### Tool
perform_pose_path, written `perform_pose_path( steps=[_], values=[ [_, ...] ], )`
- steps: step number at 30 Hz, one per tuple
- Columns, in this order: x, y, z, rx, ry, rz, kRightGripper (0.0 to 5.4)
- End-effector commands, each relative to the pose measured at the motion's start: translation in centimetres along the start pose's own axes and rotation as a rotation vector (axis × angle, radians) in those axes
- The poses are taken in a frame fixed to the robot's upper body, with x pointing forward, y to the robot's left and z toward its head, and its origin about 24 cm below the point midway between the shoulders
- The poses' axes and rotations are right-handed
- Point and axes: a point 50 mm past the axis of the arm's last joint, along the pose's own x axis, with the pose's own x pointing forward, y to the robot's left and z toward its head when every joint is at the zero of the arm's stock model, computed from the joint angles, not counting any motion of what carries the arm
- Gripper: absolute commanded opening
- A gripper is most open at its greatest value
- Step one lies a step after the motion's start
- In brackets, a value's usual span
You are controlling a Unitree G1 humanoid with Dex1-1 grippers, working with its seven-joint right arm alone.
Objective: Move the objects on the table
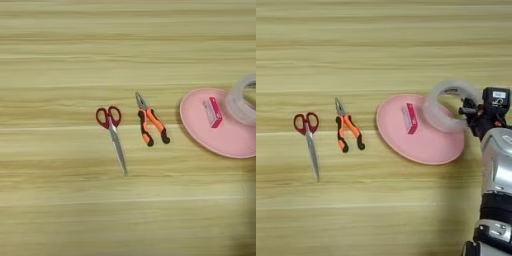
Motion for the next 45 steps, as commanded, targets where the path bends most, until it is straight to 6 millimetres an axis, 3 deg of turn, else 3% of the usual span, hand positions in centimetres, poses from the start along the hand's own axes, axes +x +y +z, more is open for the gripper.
perform_pose_path(
  steps=[1,9,15,35,40,45],
  values=[
    [0.4,-0.4,4.0,-0.060,-0.145,-0.004,1.42],
    [0.3,0.4,3.4,-0.039,-0.121,0.038,1.42],
    [-0.2,1.2,4.4,-0.036,-0.159,0.073,1.42],
    [-2.4,2.8,6.4,-0.089,-0.270,0.110,3.58],
    [-4.7,5.5,6.7,-0.031,-0.426,0.159,4.08],
    [-5.9,8.4,5.3,0.016,-0.446,0.240,4.64]
  ],
)
